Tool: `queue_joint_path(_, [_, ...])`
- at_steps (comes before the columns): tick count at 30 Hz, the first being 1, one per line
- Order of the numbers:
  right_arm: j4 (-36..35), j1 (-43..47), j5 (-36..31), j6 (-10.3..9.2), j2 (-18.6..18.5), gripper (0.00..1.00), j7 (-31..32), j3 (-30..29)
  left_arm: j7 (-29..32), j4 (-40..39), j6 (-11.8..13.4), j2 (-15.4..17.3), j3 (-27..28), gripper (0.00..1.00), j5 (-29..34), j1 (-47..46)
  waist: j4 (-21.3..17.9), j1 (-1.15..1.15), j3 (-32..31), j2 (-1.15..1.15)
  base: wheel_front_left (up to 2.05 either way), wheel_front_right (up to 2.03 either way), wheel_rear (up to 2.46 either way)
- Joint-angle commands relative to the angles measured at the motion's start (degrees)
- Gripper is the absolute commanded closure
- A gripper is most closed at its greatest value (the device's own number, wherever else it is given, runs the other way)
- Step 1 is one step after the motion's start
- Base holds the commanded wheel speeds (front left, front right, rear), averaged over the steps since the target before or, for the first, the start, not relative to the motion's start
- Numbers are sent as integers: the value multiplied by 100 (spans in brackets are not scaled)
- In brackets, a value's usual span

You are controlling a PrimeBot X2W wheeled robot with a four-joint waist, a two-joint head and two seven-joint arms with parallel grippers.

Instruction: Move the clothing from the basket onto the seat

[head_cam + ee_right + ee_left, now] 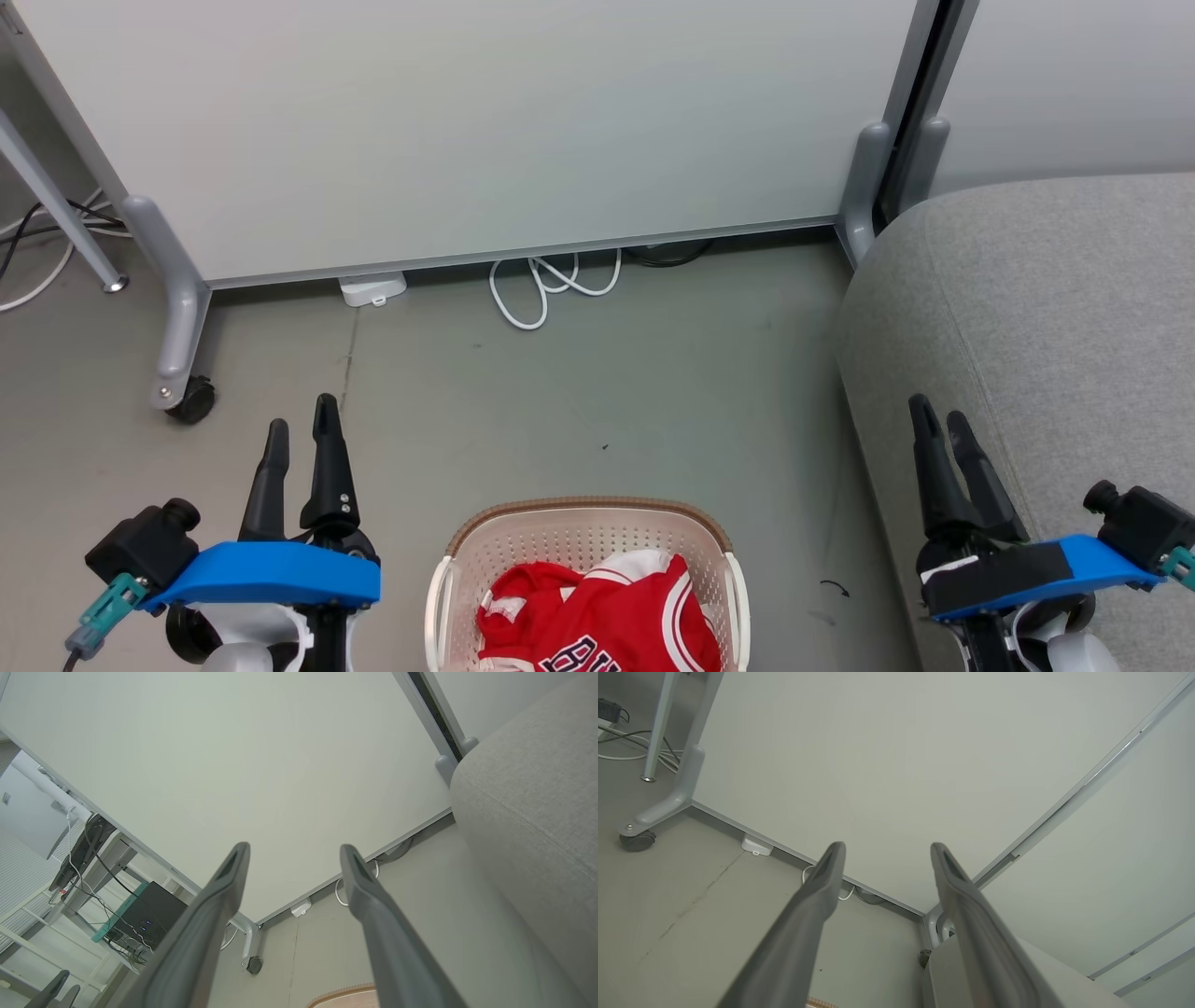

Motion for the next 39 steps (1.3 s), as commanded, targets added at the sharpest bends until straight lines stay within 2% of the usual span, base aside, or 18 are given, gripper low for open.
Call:
queue_joint_path(1, [-104,-148,-196,14,-40,0,-54,20,-55,-92,21,42,-32,0,169,-154,3,0,5,0,0,0,0])
queue_joint_path(18, [-195,-140,-1517,15,-50,0,-324,89,-323,-101,97,46,-256,0,1368,-179,36,0,57,0,0,0,0])
queue_joint_path(39, [-172,-169,-2754,18,-58,0,-602,186,-605,-105,158,50,-531,0,2548,-236,77,0,143,0,0,0,0])
